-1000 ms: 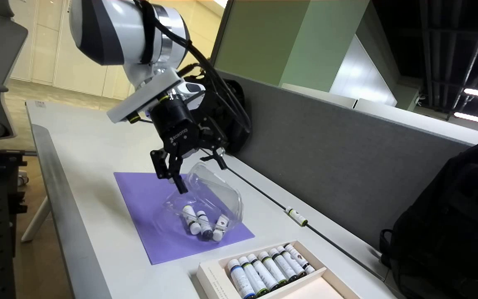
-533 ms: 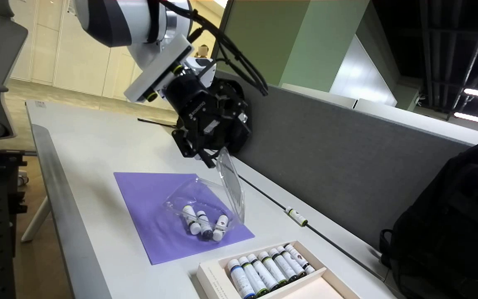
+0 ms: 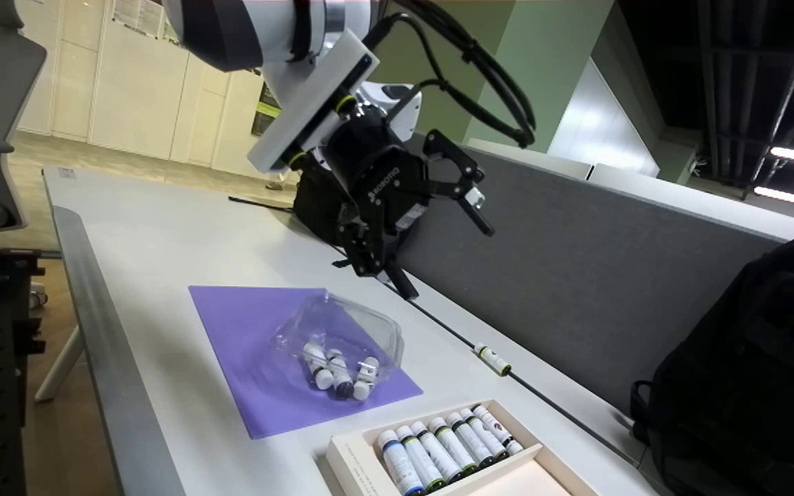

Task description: Open the lid of the clear bowl

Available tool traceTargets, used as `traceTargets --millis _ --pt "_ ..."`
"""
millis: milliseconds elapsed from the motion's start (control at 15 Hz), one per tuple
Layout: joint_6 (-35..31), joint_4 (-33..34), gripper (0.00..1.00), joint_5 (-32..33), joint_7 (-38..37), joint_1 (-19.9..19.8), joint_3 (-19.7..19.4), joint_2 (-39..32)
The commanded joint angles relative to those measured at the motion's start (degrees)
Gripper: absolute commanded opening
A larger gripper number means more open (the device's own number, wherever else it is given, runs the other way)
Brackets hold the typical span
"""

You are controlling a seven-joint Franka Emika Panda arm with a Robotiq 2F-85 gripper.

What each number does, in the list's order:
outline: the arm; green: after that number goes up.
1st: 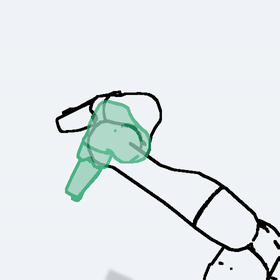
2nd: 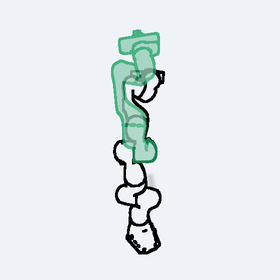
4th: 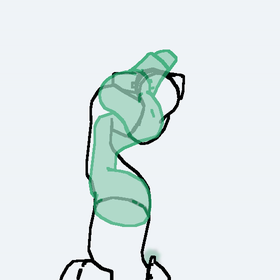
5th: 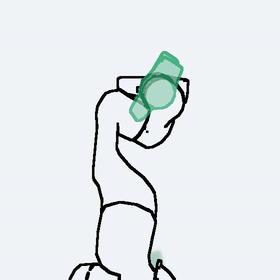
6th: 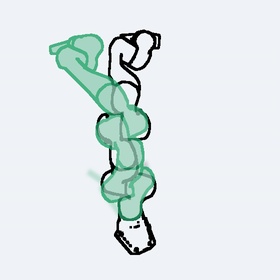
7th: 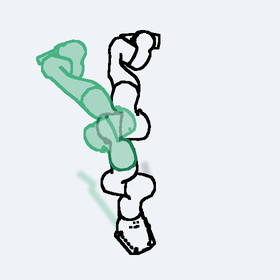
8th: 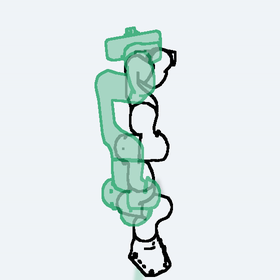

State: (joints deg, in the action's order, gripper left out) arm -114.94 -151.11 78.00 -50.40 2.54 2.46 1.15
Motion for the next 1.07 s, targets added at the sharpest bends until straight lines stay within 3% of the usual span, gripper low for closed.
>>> traceTargets --millis 0,400,733,1000 --pt "-3.79 -0.29 1.00 -0.16 0.90 -3.26 -3.32 0.12" --pt "-13.41 -1.55 1.00 -13.25 13.98 -2.56 -2.43 -1.76" --pt "-20.07 -0.10 1.00 -16.70 16.13 0.35 0.67 -8.00" --pt "-20.50 2.08 1.00 -21.01 18.79 2.32 2.28 -12.82"
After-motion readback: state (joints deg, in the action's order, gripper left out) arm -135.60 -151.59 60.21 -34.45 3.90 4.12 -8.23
